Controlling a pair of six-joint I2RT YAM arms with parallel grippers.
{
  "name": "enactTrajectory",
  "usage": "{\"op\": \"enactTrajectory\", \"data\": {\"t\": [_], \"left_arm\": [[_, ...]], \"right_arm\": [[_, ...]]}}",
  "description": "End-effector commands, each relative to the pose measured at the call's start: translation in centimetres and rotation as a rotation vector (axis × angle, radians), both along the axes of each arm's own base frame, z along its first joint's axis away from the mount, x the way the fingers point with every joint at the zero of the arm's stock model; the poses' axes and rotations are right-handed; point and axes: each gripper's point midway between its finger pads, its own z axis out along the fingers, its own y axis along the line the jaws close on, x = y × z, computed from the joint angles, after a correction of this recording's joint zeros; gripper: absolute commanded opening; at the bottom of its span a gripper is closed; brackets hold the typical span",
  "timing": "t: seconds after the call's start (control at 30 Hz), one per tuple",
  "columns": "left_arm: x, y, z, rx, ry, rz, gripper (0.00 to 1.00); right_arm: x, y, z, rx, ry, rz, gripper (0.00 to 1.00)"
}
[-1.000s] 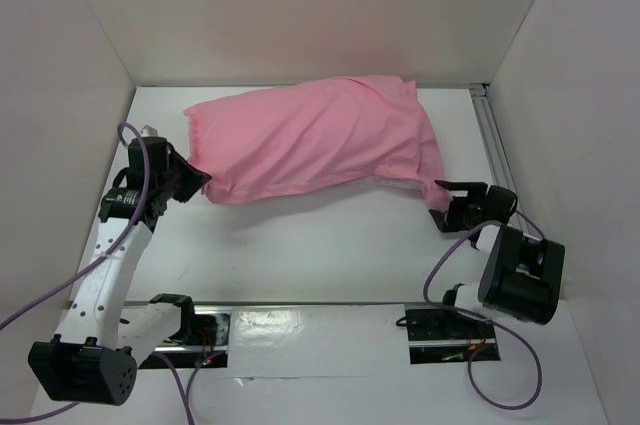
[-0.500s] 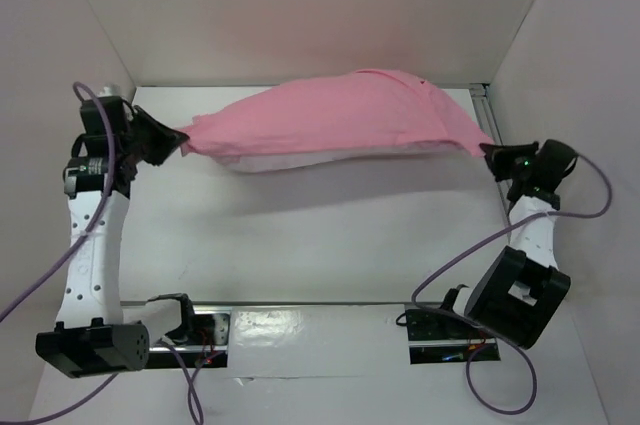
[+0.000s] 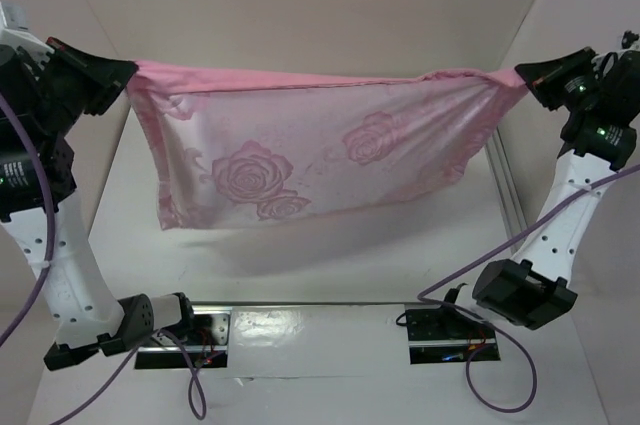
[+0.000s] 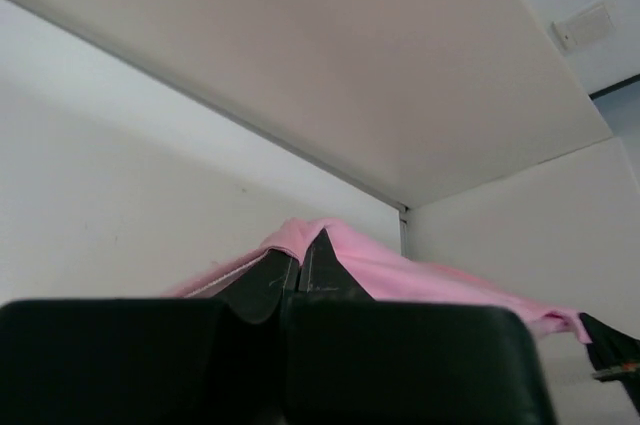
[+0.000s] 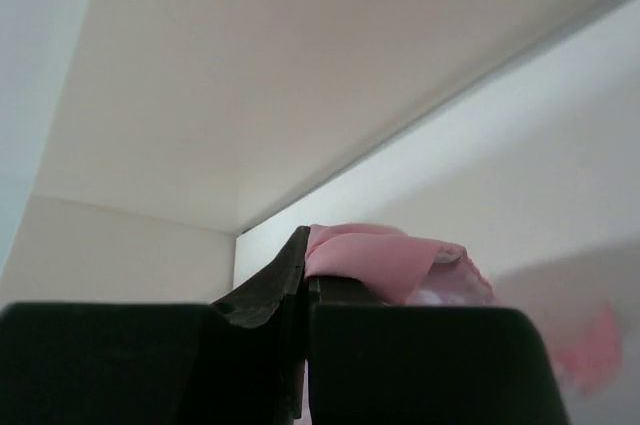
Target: Put the pillow into the pillowcase
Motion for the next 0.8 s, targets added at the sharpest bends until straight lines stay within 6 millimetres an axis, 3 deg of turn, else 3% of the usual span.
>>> {"op": "enactTrajectory", "data": {"t": [0.0, 0.1, 0.17, 0.27, 0.33, 0.37, 0.43, 0.47, 0.5, 0.53, 0.57, 0.6, 0.63, 0.73, 0.77], "left_arm": [[-1.4, 3.9, 4.3, 0.135, -0.151, 0.202, 0.00], [-0.2, 3.6, 2.1, 0.130, -0.097, 0.159, 0.00], [2.0, 4.0, -0.6, 0.129, -0.024, 0.126, 0.00], [5.7, 4.3, -5.6, 0.103, 0.099, 0.056, 0.00], [7.5, 4.2, -8.3, 0.100, 0.152, 0.036, 0.00], [8.9, 4.7, -10.8, 0.097, 0.193, 0.031, 0.00], [10.5, 4.3, -13.3, 0.100, 0.231, 0.024, 0.00], [11.8, 4.6, -15.9, 0.104, 0.288, 0.027, 0.00], [12.7, 4.0, -16.7, 0.119, 0.300, 0.002, 0.00], [13.4, 4.1, -18.4, 0.125, 0.340, 0.002, 0.03], [14.0, 3.9, -19.6, 0.121, 0.368, -0.010, 0.15], [15.1, 4.3, -21.9, 0.128, 0.420, -0.013, 0.40], [15.4, 3.4, -23.0, 0.142, 0.451, -0.032, 0.54], [15.8, 2.5, -25.1, 0.190, 0.512, -0.036, 0.86], [15.8, 2.4, -25.1, 0.198, 0.514, -0.031, 0.87]], "right_arm": [[-1.9, -2.1, 5.8, -0.200, -0.118, -0.119, 0.00], [-1.4, -0.8, 6.2, -0.249, -0.134, -0.061, 0.00], [0.0, -0.9, 4.2, -0.258, -0.080, -0.044, 0.00], [2.7, -1.1, -0.8, -0.286, 0.040, -0.039, 0.00], [4.6, -0.8, -5.3, -0.281, 0.129, -0.023, 0.00], [5.5, -1.3, -6.8, -0.300, 0.150, -0.047, 0.00], [7.6, 0.0, -12.3, -0.296, 0.256, -0.008, 0.00], [8.3, -0.5, -14.0, -0.325, 0.294, -0.043, 0.00], [9.0, 0.5, -16.3, -0.334, 0.334, -0.009, 0.00], [10.0, 0.9, -19.3, -0.318, 0.395, 0.019, 0.05], [10.3, 0.6, -21.1, -0.338, 0.445, 0.003, 0.16], [10.8, 0.7, -21.9, -0.354, 0.462, 0.007, 0.45], [11.2, 1.3, -23.7, -0.381, 0.499, 0.021, 0.60], [11.3, 0.3, -24.3, -0.445, 0.535, -0.037, 0.90], [11.3, 0.3, -24.4, -0.455, 0.534, -0.032, 0.92]]}}
